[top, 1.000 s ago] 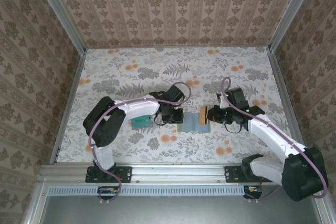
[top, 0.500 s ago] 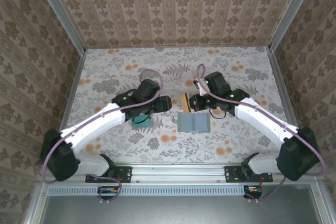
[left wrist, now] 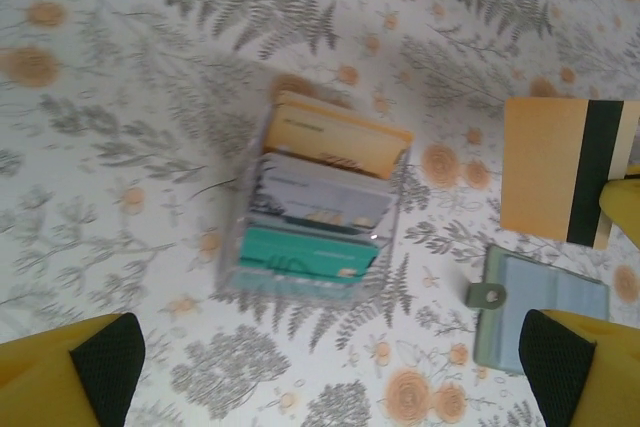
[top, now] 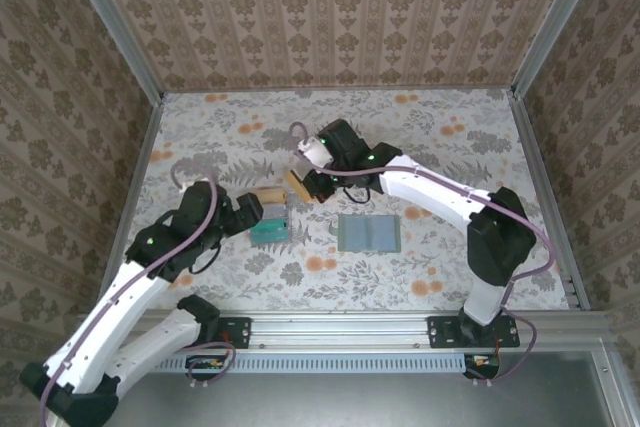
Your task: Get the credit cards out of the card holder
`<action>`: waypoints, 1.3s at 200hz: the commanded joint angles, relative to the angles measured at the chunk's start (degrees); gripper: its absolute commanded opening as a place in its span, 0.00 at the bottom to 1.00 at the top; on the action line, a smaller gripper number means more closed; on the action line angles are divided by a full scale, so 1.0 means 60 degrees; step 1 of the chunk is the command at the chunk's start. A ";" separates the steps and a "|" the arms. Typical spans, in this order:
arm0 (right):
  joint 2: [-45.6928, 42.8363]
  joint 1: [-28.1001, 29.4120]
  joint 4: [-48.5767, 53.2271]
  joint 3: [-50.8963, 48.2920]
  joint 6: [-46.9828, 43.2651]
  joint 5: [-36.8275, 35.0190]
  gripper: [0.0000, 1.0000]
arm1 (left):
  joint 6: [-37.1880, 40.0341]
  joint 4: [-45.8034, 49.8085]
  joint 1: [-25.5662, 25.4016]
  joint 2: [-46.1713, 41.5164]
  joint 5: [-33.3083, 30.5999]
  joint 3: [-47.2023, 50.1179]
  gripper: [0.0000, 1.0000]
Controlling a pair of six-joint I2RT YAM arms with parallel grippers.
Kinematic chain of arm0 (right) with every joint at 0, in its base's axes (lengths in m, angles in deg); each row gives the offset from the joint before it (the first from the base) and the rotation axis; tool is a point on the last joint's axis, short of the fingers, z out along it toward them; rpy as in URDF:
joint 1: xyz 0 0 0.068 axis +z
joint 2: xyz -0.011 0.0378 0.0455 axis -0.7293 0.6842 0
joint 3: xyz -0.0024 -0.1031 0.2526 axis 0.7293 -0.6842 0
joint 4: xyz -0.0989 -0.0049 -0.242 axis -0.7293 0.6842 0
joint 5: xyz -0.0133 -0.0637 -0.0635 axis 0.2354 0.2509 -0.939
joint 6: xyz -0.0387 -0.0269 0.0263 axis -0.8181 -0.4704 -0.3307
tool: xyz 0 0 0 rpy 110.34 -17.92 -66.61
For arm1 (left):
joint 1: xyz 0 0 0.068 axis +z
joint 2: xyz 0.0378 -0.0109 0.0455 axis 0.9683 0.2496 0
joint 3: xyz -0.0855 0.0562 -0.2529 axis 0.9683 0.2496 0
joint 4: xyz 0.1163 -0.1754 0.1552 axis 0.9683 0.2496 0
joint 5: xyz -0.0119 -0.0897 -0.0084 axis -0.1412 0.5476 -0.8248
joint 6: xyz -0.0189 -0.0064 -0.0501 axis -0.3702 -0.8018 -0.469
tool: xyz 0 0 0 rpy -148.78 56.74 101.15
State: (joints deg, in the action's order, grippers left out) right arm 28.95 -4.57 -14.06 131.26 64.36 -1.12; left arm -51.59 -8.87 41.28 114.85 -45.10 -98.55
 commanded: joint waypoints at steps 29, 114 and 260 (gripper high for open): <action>0.1182 0.0879 -0.0466 0.1290 -0.3164 -0.0728 0.00 | -0.0177 0.2057 0.0403 -0.0972 -0.0436 -0.0084 1.00; 0.2656 0.1229 0.0122 0.2761 -0.4773 -0.1342 0.00 | -0.0404 0.2786 0.0510 -0.1674 -0.0407 -0.0034 1.00; 0.3214 0.1194 0.0275 0.2946 -0.4664 -0.1414 0.24 | -0.0398 0.2749 0.0548 -0.1949 -0.0314 0.0142 1.00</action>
State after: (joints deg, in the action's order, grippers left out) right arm 47.53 2.62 -13.49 146.48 35.42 -8.31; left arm -53.65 6.17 44.15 103.83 -46.89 -98.09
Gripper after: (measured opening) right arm 0.209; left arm 0.999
